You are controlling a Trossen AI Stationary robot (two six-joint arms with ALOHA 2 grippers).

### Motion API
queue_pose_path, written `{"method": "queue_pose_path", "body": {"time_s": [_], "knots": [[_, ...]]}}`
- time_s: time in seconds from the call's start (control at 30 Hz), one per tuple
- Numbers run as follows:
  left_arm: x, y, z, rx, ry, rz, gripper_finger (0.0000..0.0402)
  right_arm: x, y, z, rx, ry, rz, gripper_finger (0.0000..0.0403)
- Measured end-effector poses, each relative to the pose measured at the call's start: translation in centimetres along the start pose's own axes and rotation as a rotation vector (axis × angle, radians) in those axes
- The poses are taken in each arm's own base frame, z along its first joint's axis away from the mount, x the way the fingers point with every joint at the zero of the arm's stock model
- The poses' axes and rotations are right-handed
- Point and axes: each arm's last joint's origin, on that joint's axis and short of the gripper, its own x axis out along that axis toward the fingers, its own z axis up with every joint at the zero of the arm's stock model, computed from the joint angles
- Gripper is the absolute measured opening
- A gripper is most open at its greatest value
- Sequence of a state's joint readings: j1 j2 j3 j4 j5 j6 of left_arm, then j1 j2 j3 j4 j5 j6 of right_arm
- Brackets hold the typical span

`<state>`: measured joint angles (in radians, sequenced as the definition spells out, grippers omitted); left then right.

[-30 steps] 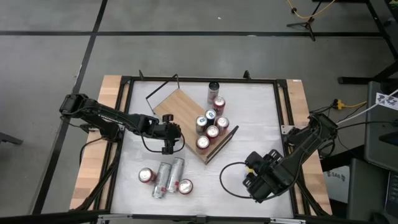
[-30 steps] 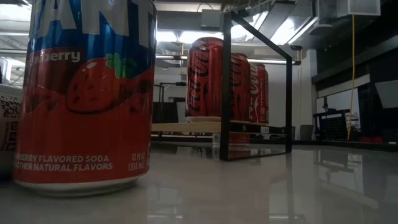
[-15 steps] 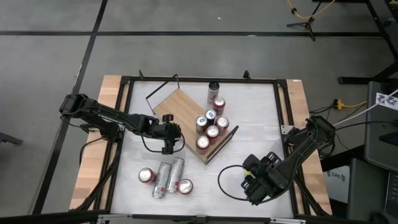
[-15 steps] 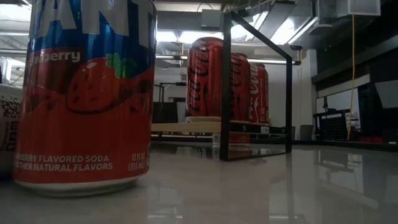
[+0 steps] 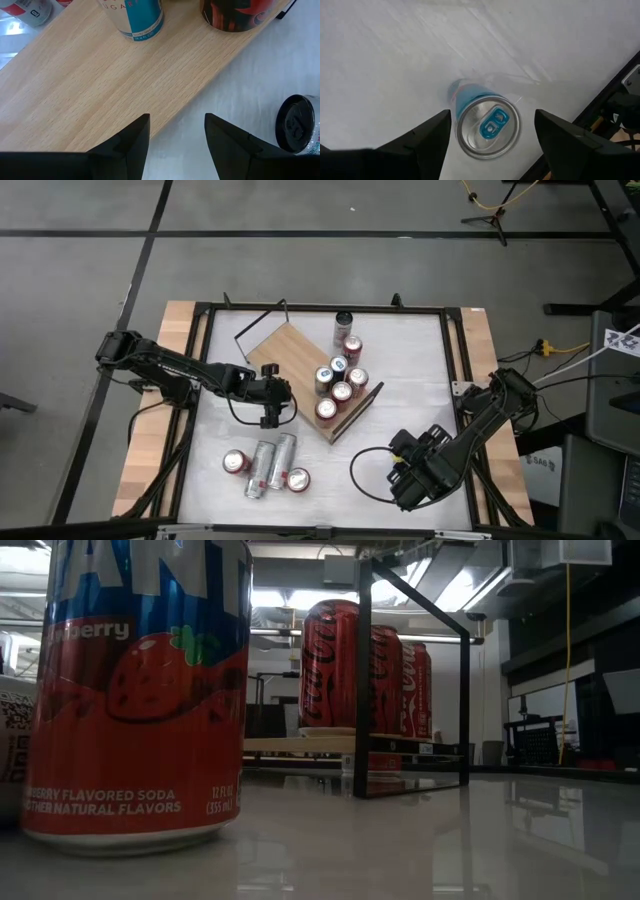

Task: Place canned beverage on shelf
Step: Put the blue soda can on the shelf aligned with the other blue soda cans

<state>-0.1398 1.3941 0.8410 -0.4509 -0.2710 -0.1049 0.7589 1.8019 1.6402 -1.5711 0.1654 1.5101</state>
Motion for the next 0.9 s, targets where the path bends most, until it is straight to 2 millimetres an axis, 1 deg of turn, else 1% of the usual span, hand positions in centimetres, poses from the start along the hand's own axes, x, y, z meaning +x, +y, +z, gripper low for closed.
{"method": "queue_pose_path", "body": {"time_s": [0.8,0.9], "knots": [[0.0,0.0,0.0,0.0,0.0,0.0,0.0181,0.0,0.1,0.0,0.0,-0.008,0.006,0.0278],[0.0,0.0,0.0,0.0,0.0,0.0,0.0181,1.0,0.2,-0.2,-0.003,0.001,0.001,0.0278]]}}
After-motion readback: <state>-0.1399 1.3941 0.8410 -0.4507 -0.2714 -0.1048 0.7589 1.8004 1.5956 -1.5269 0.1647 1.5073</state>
